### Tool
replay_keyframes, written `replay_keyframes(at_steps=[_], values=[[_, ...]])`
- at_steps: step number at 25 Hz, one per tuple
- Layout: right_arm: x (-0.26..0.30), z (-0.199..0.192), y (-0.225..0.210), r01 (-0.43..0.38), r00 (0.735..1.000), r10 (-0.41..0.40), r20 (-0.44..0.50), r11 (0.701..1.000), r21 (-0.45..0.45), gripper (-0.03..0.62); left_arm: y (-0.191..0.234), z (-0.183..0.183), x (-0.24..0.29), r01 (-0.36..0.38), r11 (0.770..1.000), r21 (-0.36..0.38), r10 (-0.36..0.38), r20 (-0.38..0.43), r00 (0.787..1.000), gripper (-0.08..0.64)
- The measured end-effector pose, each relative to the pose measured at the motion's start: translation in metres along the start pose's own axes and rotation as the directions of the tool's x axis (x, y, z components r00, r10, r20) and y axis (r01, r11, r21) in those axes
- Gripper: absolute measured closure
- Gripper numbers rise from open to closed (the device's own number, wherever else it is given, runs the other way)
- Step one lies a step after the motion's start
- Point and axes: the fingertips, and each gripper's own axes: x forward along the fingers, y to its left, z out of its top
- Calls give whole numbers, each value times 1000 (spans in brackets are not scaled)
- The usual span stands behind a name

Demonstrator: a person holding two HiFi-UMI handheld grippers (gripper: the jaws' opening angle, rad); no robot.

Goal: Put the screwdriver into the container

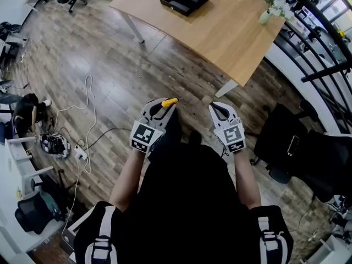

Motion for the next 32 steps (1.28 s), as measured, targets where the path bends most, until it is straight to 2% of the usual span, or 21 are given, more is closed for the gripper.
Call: replay_keyframes(at_steps=[14, 23, 32], values=[[69, 26, -10, -17, 998, 16, -56, 1000, -19, 565, 73, -3, 14, -5, 999, -54, 5, 8, 1000, 477], [123, 45, -20, -1, 996, -1, -89, 1000, -28, 565, 132, -2, 33, 31, 997, -65, -30, 11, 999, 477], [166, 67, -37, 50, 994, -51, -95, 999, -18, 565, 180, 5, 58, 93, 994, -55, -92, 14, 996, 477]])
